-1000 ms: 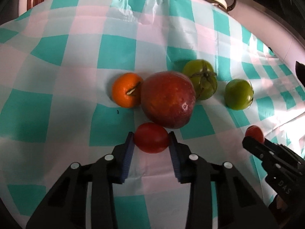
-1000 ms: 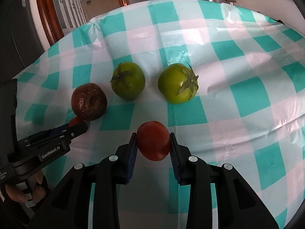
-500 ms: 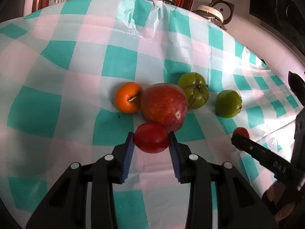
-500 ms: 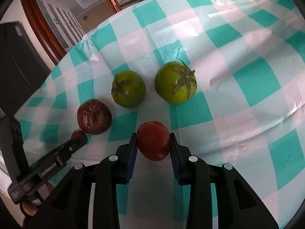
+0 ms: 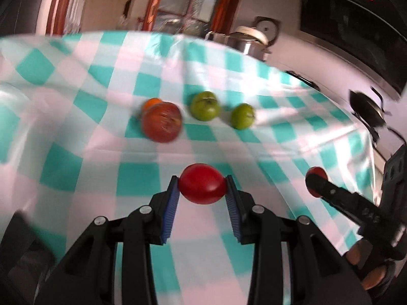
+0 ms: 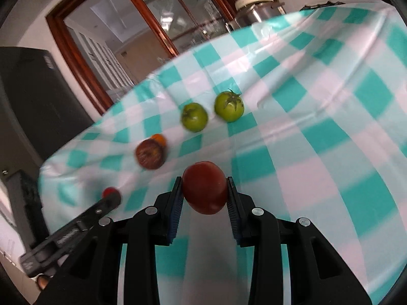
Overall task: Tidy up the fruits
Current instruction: 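Carry both red tomatoes into the white box and open both tools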
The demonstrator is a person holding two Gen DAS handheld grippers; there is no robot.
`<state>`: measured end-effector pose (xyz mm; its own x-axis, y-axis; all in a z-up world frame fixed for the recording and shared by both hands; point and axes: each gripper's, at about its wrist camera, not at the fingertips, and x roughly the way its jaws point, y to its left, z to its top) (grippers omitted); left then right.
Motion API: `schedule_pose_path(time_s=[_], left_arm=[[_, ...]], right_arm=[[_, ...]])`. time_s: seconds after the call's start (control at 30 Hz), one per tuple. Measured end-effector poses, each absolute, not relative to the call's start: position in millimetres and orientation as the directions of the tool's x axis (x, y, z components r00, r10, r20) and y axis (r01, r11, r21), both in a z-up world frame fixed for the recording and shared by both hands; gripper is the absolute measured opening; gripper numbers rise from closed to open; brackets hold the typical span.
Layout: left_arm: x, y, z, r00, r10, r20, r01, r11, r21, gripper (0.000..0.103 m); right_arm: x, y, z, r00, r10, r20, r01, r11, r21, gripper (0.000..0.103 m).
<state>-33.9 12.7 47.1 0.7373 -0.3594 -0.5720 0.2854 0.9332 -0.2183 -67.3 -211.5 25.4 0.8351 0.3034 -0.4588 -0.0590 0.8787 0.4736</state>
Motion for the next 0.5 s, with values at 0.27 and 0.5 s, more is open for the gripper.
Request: schedule_pose_path(time_s=[0.27,0.5], left_arm=[[-111,-27,45,0.686,-0.429,-0.588,0.399,0.897,-0.19,0.037],[-169,-93,57,0.638,-0.503,-0.583,0.57,0.818,-0.081,0.037]], right_arm=[[-167,-221,48,0.847,0.275,-0.454,-0.091,0.918,0.386,0.033],[-247,-267,66,0.896,0.15,-0.418,-0.018,0.953,0.304,0.034]])
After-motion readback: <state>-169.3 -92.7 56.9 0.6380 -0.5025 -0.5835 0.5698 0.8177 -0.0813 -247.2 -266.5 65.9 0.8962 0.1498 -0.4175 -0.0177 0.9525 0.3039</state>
